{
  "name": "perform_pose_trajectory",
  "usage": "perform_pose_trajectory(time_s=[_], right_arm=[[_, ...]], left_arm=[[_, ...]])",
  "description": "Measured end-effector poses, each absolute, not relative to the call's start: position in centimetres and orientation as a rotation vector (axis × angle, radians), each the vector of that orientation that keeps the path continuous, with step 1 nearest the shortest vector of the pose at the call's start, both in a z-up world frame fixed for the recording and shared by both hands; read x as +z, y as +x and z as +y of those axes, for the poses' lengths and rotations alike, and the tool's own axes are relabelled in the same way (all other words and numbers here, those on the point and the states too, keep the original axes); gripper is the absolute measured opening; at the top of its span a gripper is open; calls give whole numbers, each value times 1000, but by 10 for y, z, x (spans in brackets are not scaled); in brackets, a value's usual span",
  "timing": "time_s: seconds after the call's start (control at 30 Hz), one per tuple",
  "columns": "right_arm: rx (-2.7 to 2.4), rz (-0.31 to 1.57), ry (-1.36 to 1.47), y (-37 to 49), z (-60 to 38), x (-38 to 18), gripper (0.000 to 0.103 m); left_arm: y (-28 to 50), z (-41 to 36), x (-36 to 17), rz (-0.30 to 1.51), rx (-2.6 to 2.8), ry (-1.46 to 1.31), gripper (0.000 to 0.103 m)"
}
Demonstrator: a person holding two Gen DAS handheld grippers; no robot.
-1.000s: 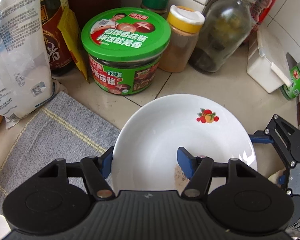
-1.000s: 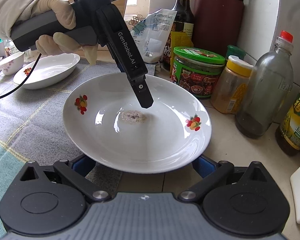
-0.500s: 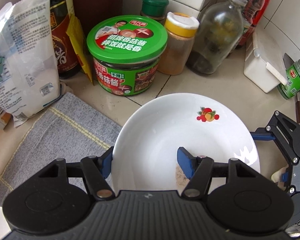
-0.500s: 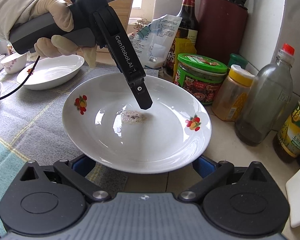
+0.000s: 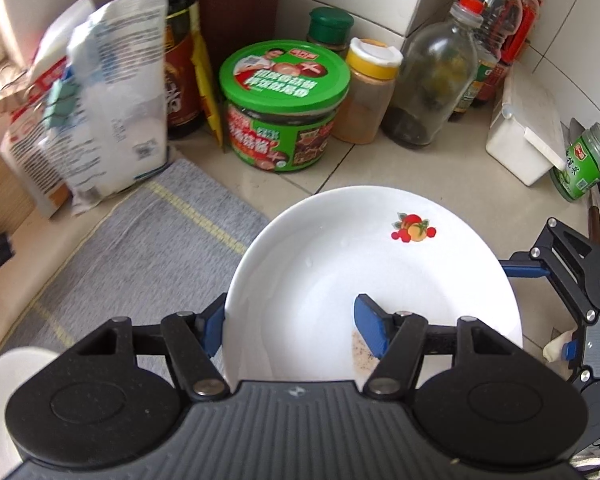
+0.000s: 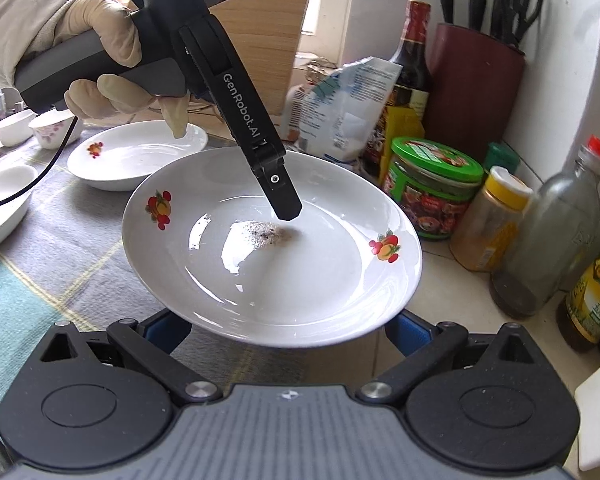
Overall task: Organize plates and bowls
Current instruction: 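Lift the stained plate with the left tool and carry it toward the other plates, then lower the stained plate onto the towel beside a plate and open the left tool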
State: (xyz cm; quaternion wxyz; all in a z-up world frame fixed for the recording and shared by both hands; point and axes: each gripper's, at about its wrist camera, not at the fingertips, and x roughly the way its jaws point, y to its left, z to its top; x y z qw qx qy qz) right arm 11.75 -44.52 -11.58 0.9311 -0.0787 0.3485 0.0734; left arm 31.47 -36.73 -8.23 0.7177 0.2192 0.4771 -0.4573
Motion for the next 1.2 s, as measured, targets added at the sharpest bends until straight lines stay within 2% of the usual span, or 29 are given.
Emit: perform_pose_trajectory(time_s=[0.57,1.2], right_arm=[[192,747,-152,105,-390,-121,103],[142,782,-168,98,-373,-134,103]], left_arm=[[295,-305,-100,1078,-975,473,64],[296,-304,-116,1074,-998,498,65]])
